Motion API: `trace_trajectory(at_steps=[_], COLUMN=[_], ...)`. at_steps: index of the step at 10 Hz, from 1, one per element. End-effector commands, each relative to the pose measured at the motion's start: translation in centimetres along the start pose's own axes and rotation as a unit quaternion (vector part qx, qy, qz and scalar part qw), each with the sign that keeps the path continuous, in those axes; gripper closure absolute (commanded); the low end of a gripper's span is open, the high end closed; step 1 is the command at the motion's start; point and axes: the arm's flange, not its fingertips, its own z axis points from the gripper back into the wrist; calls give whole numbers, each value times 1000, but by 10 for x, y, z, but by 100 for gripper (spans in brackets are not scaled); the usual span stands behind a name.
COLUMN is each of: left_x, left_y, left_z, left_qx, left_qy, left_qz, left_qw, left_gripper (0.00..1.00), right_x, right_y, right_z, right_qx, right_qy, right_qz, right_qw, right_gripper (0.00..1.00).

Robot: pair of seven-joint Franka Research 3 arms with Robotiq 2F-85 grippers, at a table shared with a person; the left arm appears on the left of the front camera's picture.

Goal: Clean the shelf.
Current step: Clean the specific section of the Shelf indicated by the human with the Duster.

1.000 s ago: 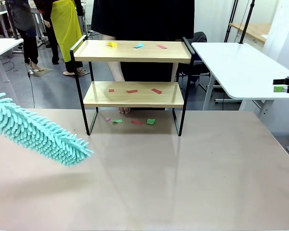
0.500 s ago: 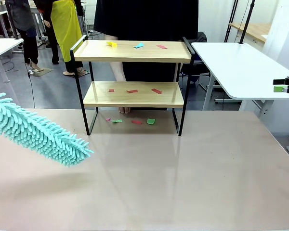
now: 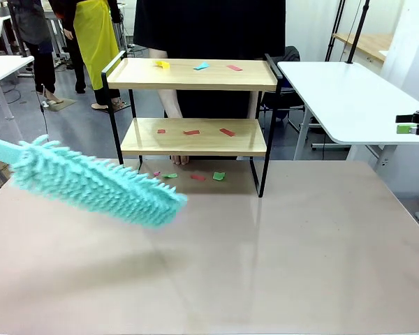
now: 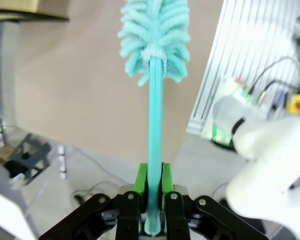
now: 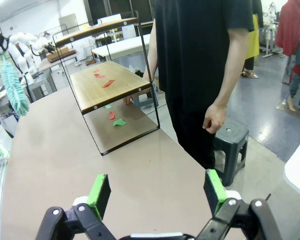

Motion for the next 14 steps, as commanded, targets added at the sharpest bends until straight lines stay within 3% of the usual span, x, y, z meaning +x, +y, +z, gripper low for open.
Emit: trace_trajectory(at_steps=[1, 4, 7, 8, 11, 12, 14], left_x=[17, 65, 97, 78, 78, 85, 136], left_y=[-20, -58, -69, -64, -64, -67, -82], left_z=[-19, -71, -100, -86, -86, -93, -119], left_qx=[15, -30, -40, -55, -55, -54, -45], left_qy=[-61, -128, -162, -130, -130, -132, -152], left_qz=[78, 224, 284, 244, 244, 258, 275], left_qw=[995, 966, 944, 960, 960, 955, 948], left_gripper=[86, 86, 86, 86, 86, 86, 86], right_x=[2, 2, 2, 2, 2, 2, 2], right_y=[2, 2, 2, 2, 2, 2, 2], right_z=[-1, -1, -1, -1, -1, -1, -1], right_qx=[-1, -1, -1, -1, -1, -1, -1], right_qy=[-1, -1, -1, -1, -1, -1, -1], right_qz=[2, 2, 2, 2, 2, 2, 2], right_qw=[1000, 1000, 1000, 1000, 1000, 1000, 1000], right_gripper=[0, 0, 0, 0, 0, 0, 0])
